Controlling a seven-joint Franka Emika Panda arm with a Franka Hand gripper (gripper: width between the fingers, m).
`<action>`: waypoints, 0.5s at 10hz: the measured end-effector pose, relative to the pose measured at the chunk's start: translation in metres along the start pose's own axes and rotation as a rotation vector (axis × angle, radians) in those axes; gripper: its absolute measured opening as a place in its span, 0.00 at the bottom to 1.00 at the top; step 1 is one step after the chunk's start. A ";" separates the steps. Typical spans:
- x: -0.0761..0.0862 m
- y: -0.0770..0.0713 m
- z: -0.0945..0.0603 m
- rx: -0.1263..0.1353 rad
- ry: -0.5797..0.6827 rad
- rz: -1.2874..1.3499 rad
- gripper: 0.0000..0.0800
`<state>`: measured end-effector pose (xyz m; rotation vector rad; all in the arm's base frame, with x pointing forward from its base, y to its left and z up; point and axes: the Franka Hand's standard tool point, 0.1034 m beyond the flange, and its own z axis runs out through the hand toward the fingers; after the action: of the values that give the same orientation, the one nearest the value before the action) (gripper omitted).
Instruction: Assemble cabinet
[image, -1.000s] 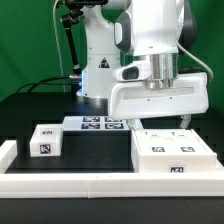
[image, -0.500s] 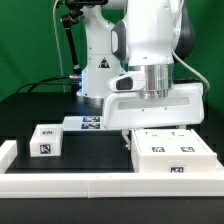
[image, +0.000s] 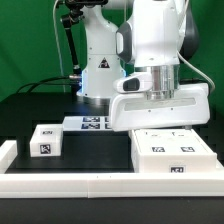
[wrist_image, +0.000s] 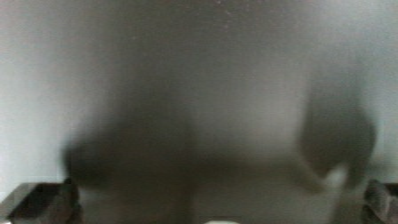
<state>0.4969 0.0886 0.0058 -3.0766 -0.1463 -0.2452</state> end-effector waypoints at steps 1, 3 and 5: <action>0.001 0.001 0.000 0.000 0.005 -0.012 0.86; 0.001 0.001 0.001 0.000 0.005 -0.023 0.68; 0.000 0.001 0.001 0.000 0.005 -0.034 0.42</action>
Offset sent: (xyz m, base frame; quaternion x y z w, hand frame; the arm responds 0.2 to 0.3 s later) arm 0.0000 -0.0012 -0.0063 -0.0024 0.0130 -0.0024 0.9999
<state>0.4973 0.0876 0.0051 -3.0757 -0.1980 -0.2538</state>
